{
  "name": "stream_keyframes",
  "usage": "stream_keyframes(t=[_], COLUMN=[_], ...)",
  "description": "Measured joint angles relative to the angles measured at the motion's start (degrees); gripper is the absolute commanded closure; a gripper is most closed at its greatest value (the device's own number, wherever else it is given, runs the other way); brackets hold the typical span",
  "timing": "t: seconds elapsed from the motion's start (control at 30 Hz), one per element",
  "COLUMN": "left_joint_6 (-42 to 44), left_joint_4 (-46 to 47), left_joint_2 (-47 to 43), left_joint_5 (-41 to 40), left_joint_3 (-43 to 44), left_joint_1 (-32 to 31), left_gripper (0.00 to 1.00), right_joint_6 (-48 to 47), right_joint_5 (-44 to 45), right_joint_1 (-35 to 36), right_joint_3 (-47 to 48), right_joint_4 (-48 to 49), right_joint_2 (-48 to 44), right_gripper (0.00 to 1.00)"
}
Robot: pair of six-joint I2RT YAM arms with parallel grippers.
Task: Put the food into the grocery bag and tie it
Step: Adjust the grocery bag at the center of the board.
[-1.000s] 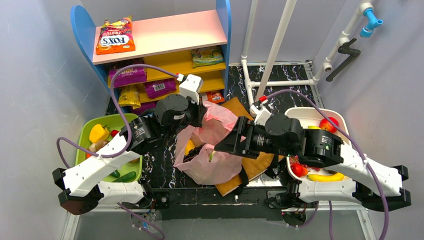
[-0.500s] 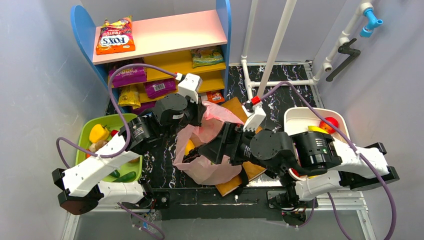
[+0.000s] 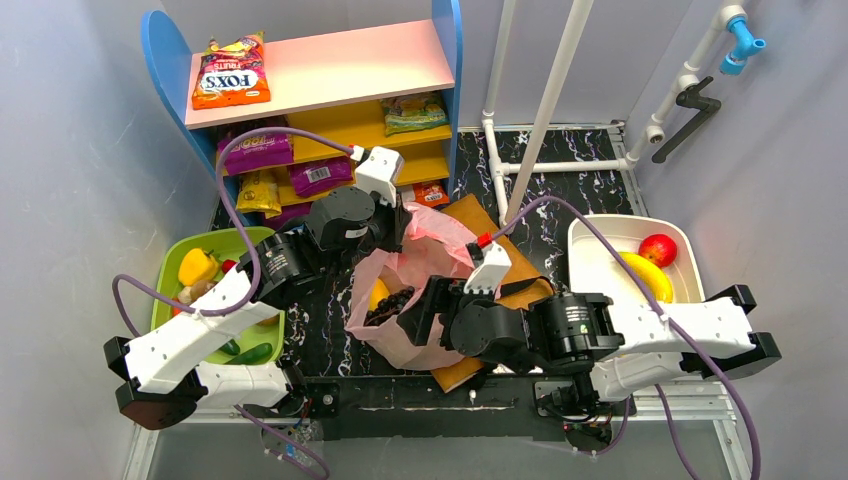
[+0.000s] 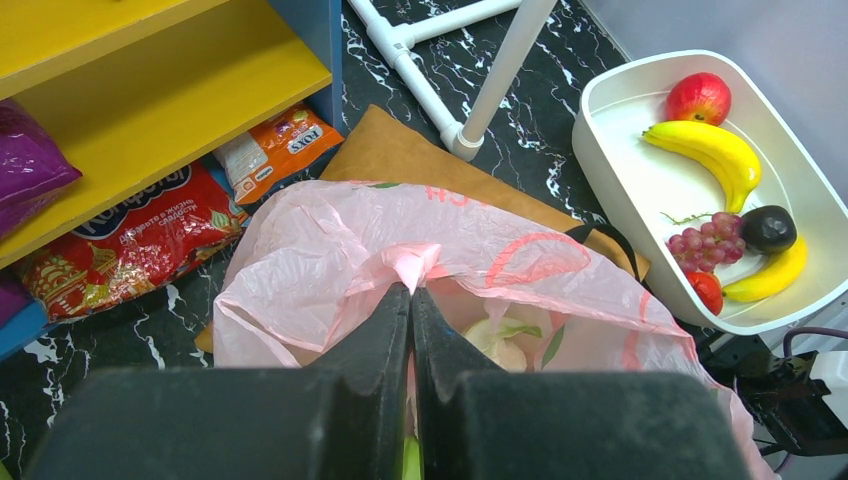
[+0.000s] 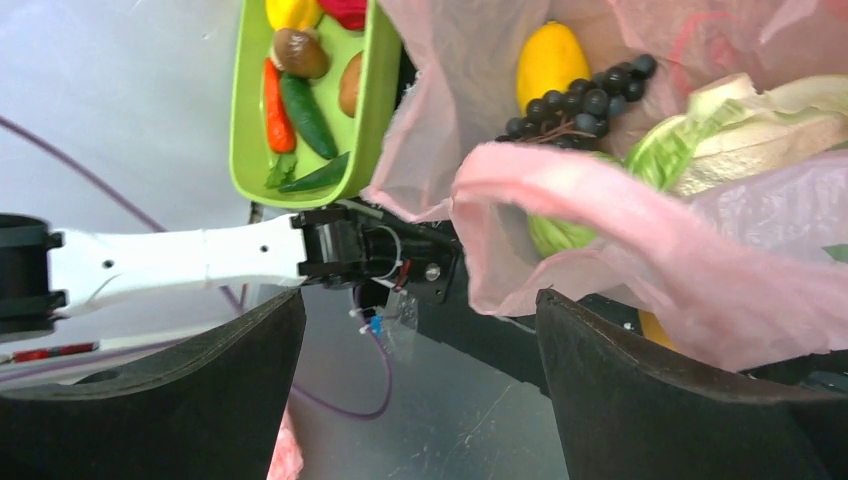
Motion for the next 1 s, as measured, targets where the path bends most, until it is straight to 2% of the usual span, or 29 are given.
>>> stream_keyframes(t=[0.17, 0.37, 0.63, 0.9, 0.97, 1.0], left_joint_6=[-0.2, -0.4, -0.4, -0.3, -0.3, -0.2], left_joint_4=[0.0, 0.0, 0.0, 0.0, 0.0, 0.0], left_joint_2=[-0.1, -0.7, -2.0, -3.2, -3.6, -3.7], left_joint_5=[0.0, 0.2, 0.2, 0.2, 0.2, 0.2], left_joint_3=[0.0, 0.0, 0.0, -0.1, -0.2, -0.3], left_joint_1=[0.0, 0.0, 0.0, 0.0, 0.0, 0.0], left_gripper=[1.00, 1.00, 1.00, 1.00, 1.00, 1.00], right_joint_6=[2.4, 3.0, 2.4, 1.0, 0.5, 0.3], right_joint_5=[5.5, 10.6, 9.2, 6.4, 5.8, 5.6], right_joint_1=[0.0, -2.9, -10.9, -13.2, -13.9, -14.1], right_joint_3=[-7.2, -10.4, -11.0, -11.0, -11.0, -11.0], right_joint_4=[4.6, 9.3, 13.3, 14.1, 14.2, 14.4], right_joint_2=[-1.9, -2.8, -0.1, 4.9, 5.3, 5.4], right_gripper=[0.08, 0.14, 0.22, 0.37, 0.47, 0.56])
